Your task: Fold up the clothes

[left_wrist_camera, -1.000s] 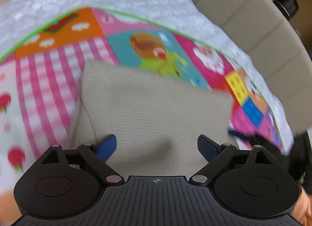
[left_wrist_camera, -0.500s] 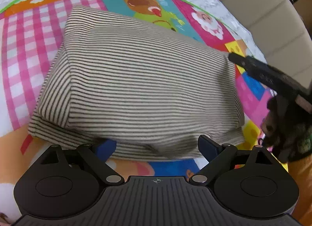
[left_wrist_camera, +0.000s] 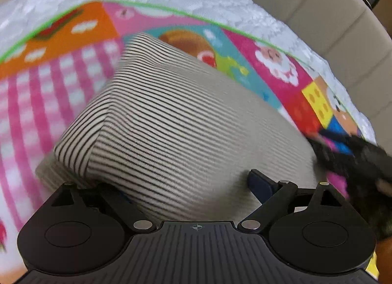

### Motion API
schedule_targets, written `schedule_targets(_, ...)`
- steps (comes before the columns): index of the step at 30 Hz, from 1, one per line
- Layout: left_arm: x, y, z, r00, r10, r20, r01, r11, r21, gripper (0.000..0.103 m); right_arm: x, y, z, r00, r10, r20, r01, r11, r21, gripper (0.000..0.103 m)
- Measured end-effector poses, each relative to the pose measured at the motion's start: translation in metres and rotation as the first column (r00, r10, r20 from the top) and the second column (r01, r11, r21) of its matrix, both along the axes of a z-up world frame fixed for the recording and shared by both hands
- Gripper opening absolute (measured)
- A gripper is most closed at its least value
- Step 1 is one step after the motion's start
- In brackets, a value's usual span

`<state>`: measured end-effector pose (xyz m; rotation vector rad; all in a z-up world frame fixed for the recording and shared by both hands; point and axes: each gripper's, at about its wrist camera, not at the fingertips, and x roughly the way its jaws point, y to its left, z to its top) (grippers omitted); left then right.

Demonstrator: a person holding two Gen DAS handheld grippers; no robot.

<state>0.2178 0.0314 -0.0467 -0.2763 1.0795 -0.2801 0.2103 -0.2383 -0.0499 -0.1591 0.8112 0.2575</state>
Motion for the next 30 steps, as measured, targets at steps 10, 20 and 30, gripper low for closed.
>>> schedule_targets(10, 0.040, -0.005, 0.010, 0.988, 0.003, 0.155, -0.012, 0.998, 0.056, 0.095, -0.076, 0.015, 0.006, 0.989, 0.132, -0.071, -0.129, 0.991, 0.046, 0.066)
schedule_targets(20, -0.024, 0.002, 0.032, 0.989, -0.125, 0.078, 0.113, 0.983, 0.145, 0.096, -0.086, 0.038, 0.042, 0.977, 0.212, 0.004, -0.212, 0.975, 0.071, 0.091)
schedule_targets(30, -0.063, -0.005, 0.000, 0.976, -0.215, -0.032, 0.215, 0.933, 0.288, 0.100, -0.089, 0.056, 0.021, 0.979, 0.188, -0.084, -0.192, 0.981, -0.031, 0.086)
